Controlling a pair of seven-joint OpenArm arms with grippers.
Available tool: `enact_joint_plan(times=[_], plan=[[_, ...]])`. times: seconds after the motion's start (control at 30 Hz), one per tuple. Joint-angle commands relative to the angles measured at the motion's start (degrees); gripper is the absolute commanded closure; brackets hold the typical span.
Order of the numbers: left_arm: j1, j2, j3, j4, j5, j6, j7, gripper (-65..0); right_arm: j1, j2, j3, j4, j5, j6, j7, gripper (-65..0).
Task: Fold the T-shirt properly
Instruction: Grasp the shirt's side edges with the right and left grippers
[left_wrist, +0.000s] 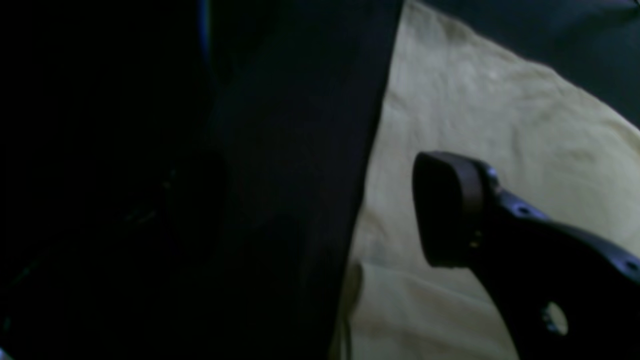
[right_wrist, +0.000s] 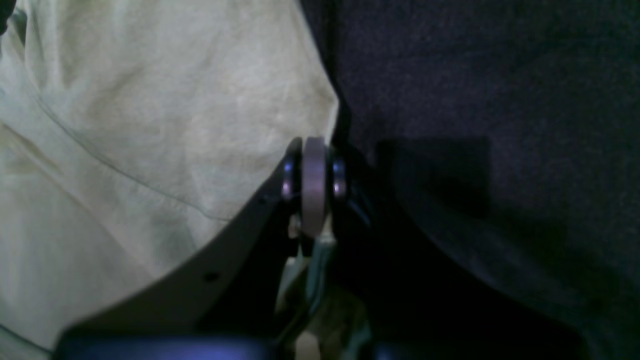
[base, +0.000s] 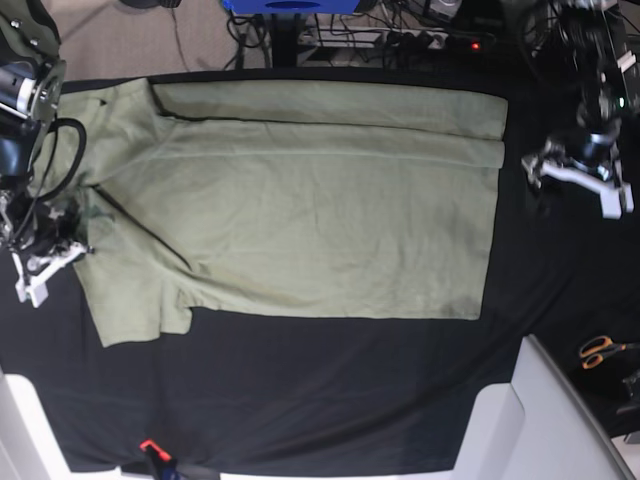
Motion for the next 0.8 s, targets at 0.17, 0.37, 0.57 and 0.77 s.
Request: enact_joint_plan(times=[0.17,0.37,0.57,0.77], plan=[[-14.5,-2.9,5.6,-11.2,-0.7,-0.2,4.2,-56.1,1.1,0.8,0.1,3.9,0.5,0.4,0.6,0.0],[-22.3,-2.2,14.4,-23.3,-0.8,-0.2,4.1,-56.1,1.1,0.8,0.1,3.9,0.5,0.5,0.6,0.0],[-23.6,1.2,15.8,-28.3,-0.8,-0.2,3.9,-56.1,1.1,0.8,0.1,4.0,0.5,0.5,0.6,0.0],[-23.1,2.9,15.8,-28.6,-0.8,-0.2,3.9,-39.2,1.1,0.8,0.1,4.0,0.5,0.6,0.7,0.0]])
